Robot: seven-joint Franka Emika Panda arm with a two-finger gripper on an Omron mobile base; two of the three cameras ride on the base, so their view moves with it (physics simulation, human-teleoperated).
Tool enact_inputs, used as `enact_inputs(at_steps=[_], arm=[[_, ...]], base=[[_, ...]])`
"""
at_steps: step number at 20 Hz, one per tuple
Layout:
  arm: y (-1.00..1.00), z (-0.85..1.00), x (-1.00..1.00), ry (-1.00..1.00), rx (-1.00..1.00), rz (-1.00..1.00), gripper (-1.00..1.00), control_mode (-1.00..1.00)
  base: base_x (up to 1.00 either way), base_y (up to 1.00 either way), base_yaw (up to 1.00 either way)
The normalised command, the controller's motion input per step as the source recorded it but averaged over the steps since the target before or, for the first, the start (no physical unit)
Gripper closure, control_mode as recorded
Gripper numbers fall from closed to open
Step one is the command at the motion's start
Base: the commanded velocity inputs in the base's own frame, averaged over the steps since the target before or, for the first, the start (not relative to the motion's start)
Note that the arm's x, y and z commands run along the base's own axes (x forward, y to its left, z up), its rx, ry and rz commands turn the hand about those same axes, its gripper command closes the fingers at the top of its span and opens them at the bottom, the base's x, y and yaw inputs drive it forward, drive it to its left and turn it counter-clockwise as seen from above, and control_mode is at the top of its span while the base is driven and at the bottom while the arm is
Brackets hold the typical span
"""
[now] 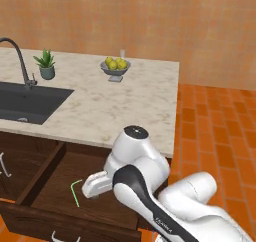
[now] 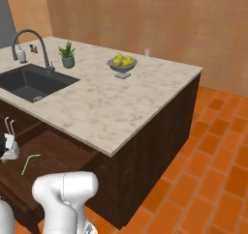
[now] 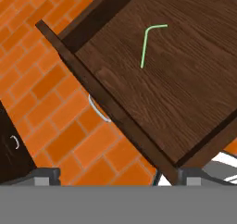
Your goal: Take a straw from the drawer in front and place it inside the glass cup on the dining counter.
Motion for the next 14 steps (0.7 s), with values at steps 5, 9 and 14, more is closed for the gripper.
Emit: enact_inputs(at_steps=[5,9,14], arm=[[0.19,0.76,0.4,0.0,0.04,-0.21,-1.0,-1.0],[0.31,0.47,0.53,0.05,-0.15,-0.35,-1.0,-1.0],[-0.13,-0.05,0.31,0.33,-0.05,-0.43,-1.0,-1.0]], base=[[0.0,0.0,0.0],[0.0,0.0,0.0],[0.0,0.0,0.0]])
